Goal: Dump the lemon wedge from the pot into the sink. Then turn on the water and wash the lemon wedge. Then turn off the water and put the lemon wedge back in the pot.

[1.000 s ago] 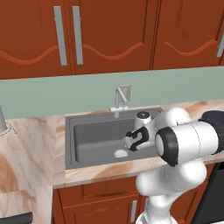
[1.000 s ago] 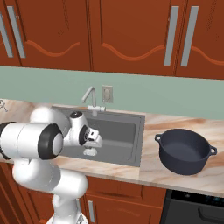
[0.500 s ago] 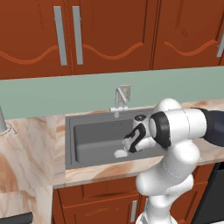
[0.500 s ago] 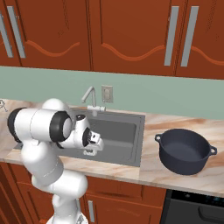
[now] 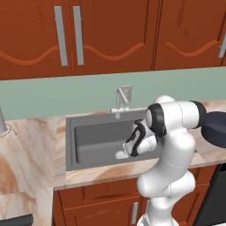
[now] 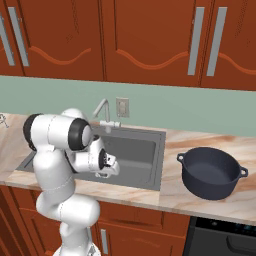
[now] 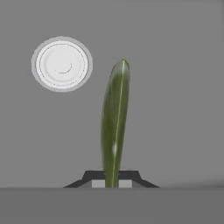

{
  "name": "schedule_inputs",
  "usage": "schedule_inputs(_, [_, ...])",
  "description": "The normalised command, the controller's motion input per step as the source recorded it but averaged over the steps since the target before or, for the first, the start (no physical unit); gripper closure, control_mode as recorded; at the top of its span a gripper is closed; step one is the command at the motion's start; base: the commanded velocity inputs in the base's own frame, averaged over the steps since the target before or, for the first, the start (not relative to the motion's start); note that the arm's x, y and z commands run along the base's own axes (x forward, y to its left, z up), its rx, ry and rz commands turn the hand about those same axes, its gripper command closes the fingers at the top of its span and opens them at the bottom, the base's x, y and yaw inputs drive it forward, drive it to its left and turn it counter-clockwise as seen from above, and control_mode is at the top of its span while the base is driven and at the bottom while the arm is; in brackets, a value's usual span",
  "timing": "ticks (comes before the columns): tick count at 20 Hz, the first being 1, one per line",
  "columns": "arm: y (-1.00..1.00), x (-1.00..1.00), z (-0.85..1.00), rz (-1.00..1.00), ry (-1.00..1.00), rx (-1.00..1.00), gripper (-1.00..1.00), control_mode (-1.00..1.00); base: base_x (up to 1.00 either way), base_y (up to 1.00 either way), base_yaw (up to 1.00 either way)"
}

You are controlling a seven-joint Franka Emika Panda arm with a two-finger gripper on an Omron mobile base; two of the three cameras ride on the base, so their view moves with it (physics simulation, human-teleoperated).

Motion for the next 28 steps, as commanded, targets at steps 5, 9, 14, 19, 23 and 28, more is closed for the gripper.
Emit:
schedule_inputs(5, [0.00,0.13,-0.27,0.00,0.00,0.00,1.00,-1.00,0.00,0.00,0.00])
schedule_inputs(9, [0.00,0.17,-0.22,0.00,0.00,0.00,1.00,-1.00,0.00,0.00,0.00])
schedule_inputs(14, [0.00,0.21,-0.16,0.00,0.00,0.00,1.00,-1.00,0.00,0.00,0.00])
schedule_inputs(19, [0.00,0.25,-0.11,0.00,0.00,0.00,1.00,-1.00,0.00,0.00,0.00])
schedule_inputs(23, [0.00,0.26,-0.09,0.00,0.00,0.00,1.00,-1.00,0.00,0.00,0.00])
schedule_inputs(28, [0.00,0.28,-0.10,0.00,0.00,0.00,1.00,-1.00,0.00,0.00,0.00])
